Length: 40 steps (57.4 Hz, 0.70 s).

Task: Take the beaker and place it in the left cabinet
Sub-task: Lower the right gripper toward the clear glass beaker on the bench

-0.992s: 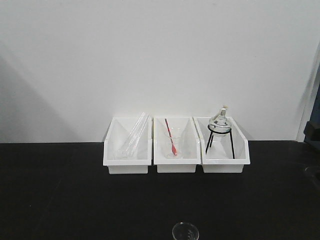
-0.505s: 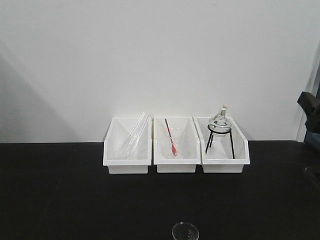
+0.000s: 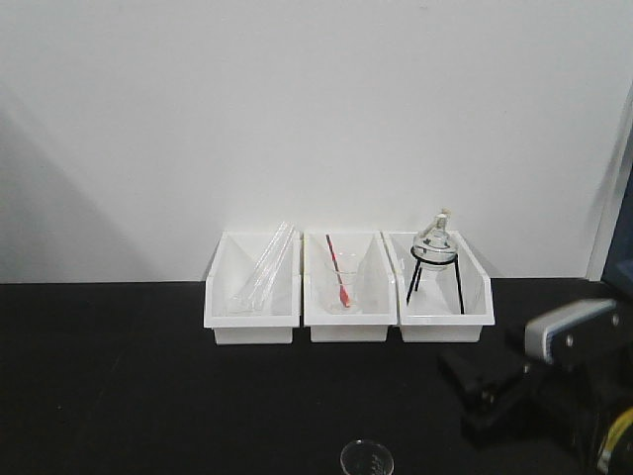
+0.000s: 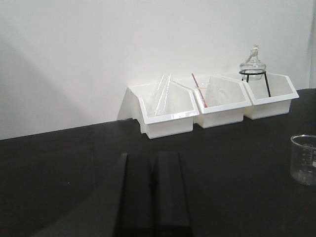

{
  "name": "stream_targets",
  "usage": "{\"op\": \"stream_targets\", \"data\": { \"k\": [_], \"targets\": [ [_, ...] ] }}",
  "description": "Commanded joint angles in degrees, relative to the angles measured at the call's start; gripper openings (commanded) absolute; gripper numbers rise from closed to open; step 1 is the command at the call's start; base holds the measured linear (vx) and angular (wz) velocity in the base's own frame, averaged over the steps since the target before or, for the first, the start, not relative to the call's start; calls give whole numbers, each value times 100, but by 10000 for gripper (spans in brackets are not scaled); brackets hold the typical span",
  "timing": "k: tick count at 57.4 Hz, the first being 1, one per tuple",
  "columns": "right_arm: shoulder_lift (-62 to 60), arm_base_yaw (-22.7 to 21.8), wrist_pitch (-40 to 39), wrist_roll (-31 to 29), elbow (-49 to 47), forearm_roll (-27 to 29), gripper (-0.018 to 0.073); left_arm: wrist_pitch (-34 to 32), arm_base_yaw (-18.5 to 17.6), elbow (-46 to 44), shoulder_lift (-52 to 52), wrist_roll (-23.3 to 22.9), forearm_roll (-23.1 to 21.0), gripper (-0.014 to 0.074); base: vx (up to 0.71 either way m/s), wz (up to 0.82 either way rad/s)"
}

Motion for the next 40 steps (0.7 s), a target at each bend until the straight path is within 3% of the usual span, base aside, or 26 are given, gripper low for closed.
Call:
{"op": "stream_targets", "data": {
  "k": [1,11,25,40],
  "targets": [
    [73,0,-1359,30,567,25,570,-477,-22,94,-103,-19,-47,1,0,0],
    [737,0,-2624,-250,1663,19,571,-477,-22,94,-103,-19,-47,1,0,0],
    [2120,0,-4511,-1010,1636,111,571,-477,-22,94,-103,-19,-47,1,0,0],
    [3201,345,-4507,-1008,940,67,571,-477,-22,94,-103,-19,-47,1,0,0]
  ]
}}
